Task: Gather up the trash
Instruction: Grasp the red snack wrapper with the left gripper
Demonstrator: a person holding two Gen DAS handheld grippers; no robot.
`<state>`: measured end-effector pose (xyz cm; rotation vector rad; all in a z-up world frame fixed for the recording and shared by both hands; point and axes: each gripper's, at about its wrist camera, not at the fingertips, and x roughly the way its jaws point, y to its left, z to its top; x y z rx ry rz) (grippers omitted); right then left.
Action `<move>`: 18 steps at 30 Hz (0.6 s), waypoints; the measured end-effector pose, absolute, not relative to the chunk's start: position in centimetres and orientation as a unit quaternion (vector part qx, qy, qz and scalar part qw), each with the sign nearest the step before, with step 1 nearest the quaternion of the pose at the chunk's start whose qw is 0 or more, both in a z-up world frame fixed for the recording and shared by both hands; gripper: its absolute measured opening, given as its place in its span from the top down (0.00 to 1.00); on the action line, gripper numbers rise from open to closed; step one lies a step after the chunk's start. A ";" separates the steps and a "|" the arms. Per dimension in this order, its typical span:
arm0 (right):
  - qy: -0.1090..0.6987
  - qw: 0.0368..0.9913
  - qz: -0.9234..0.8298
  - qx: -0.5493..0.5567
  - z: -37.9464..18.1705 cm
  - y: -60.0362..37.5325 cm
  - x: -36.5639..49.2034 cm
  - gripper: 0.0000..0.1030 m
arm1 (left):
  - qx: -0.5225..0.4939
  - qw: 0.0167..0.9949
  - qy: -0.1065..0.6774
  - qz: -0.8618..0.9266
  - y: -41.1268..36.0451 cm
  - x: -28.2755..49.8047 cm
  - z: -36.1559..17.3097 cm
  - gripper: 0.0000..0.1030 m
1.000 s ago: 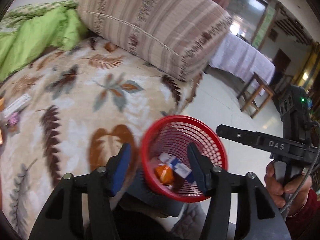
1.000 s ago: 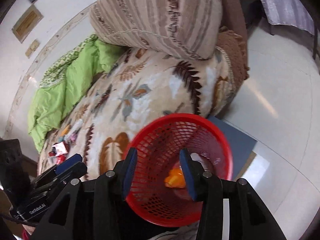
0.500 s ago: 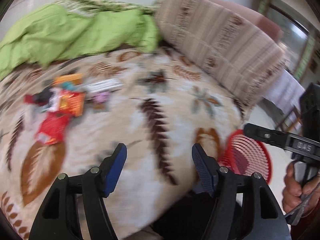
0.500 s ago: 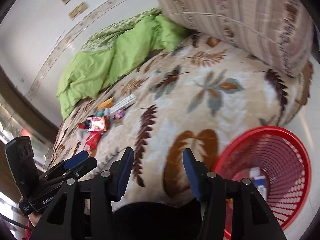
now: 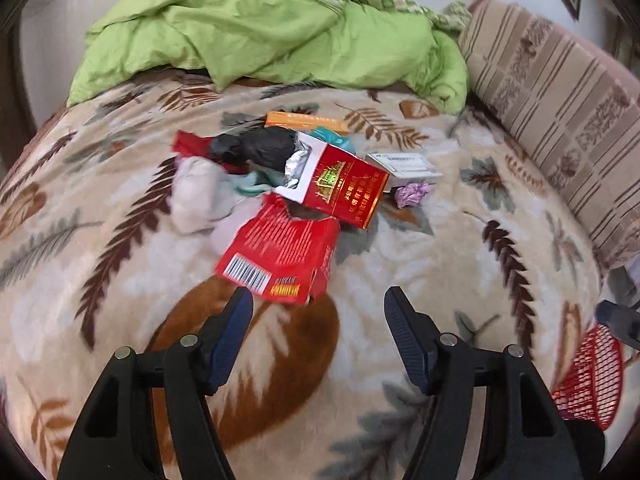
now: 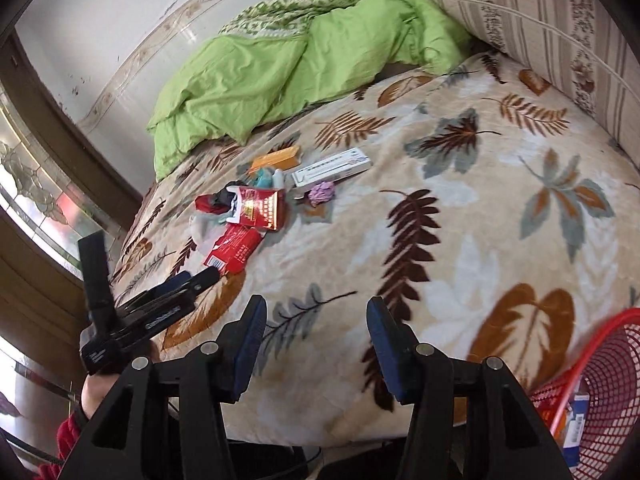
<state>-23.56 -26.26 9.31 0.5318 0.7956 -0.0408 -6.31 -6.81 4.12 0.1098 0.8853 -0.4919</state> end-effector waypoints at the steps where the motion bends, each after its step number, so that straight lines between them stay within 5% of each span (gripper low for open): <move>1: 0.385 0.887 -0.016 0.254 9.1 -25.9 -23.0 0.46 | 0.071 0.873 0.426 -0.225 -7.6 -5.8 3.5 0.35; 3: 0.391 0.885 -0.011 0.251 8.9 -25.6 -22.1 0.46 | 0.094 0.872 0.427 -0.220 -8.6 -5.0 2.4 0.37; 8: 0.401 0.884 -0.003 0.239 8.4 -25.0 -19.8 0.46 | 0.131 0.879 0.417 -0.188 -9.8 -3.5 0.5 0.65; 18: 0.406 0.883 0.035 0.233 7.9 -24.4 -11.6 0.45 | 0.057 0.885 0.403 -0.226 -6.6 -4.3 3.0 0.82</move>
